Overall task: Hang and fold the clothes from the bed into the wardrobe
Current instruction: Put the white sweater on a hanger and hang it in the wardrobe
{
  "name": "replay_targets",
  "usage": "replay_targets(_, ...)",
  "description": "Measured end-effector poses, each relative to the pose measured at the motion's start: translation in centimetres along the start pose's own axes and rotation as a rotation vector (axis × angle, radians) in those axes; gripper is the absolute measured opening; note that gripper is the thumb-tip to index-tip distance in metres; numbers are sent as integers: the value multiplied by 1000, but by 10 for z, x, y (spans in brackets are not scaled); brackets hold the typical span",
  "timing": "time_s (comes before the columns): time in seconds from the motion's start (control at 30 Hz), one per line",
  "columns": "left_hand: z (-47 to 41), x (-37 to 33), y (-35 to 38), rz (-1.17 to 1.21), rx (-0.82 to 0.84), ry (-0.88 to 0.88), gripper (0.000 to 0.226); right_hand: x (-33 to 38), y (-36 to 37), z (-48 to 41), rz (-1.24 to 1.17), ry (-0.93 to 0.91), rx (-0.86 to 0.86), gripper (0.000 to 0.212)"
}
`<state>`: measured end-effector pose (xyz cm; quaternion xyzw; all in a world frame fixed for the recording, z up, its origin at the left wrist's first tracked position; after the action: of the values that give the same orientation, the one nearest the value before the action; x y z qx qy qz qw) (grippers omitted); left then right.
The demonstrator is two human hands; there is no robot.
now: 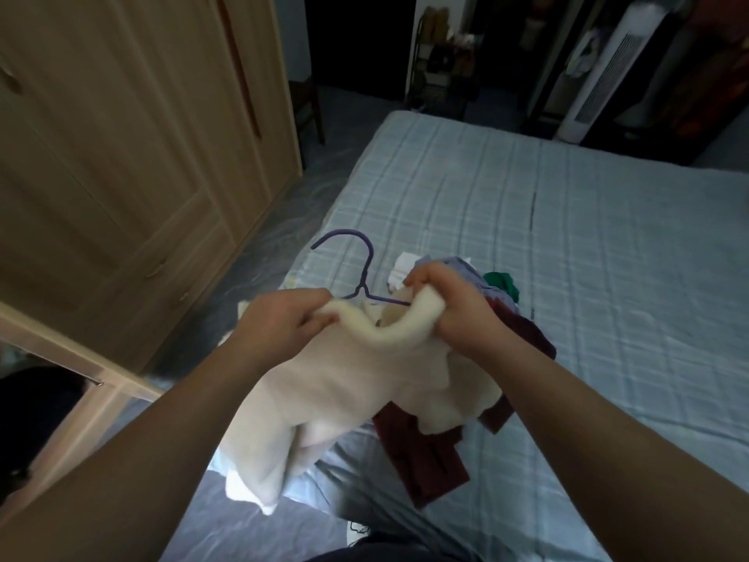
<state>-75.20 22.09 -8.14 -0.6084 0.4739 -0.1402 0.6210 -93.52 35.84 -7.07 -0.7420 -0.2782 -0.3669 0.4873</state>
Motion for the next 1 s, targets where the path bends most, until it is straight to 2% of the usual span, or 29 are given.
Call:
replay_targets(0.1, -2, 9, -9, -10, -29, -30, 40, -7, -27, 0, 166, 50, 111, 69)
replay_targets(0.17, -4, 14, -11, -11, -27, -51, 46, -27, -44, 6, 284, 153, 220, 72)
replay_targets(0.27, -7, 11, -8, -20, -34, -44, 48, -44, -57, 15, 205, 264, 168, 67)
replay_targets(0.33, -10, 7, -7, -17, -46, -29, 48, -46, -55, 14, 313, 230, 166, 60)
replay_targets(0.4, -11, 7, -6, -16, -40, -27, 48, -51, -46, 15, 470, 199, 233, 50)
replay_targets(0.47, -11, 8, -5, -18, -46, -17, 44, -67, -39, 18, 542, 246, 291, 33)
replay_targets(0.57, -13, 8, 0, -43, -30, 2, 37, -88, -35, 25, 585, 393, 366, 37)
replay_targets(0.67, -20, 12, 4, -9, 10, -27, 33, -76, -37, 17, 682, 315, 393, 31)
replay_targets(0.8, -29, 14, -1, 49, 67, -37, 36, -28, -56, -4, 640, 93, 184, 13)
replay_targets(1.0, -57, -7, -38, 91, 54, 54, 38, 24, -71, -26, 667, 14, 229, 24)
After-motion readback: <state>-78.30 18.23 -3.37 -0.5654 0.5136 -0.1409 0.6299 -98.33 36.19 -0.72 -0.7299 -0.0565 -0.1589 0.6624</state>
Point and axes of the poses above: each hand's wrist, its own z-axis away from the middle knuckle, its own y-axis out of the palm, x = y × z, the point moved 9 cm from there along -z, towards the middle knuckle, and after that the axes turned 12 degrees about -y, right-handed, at the moved point
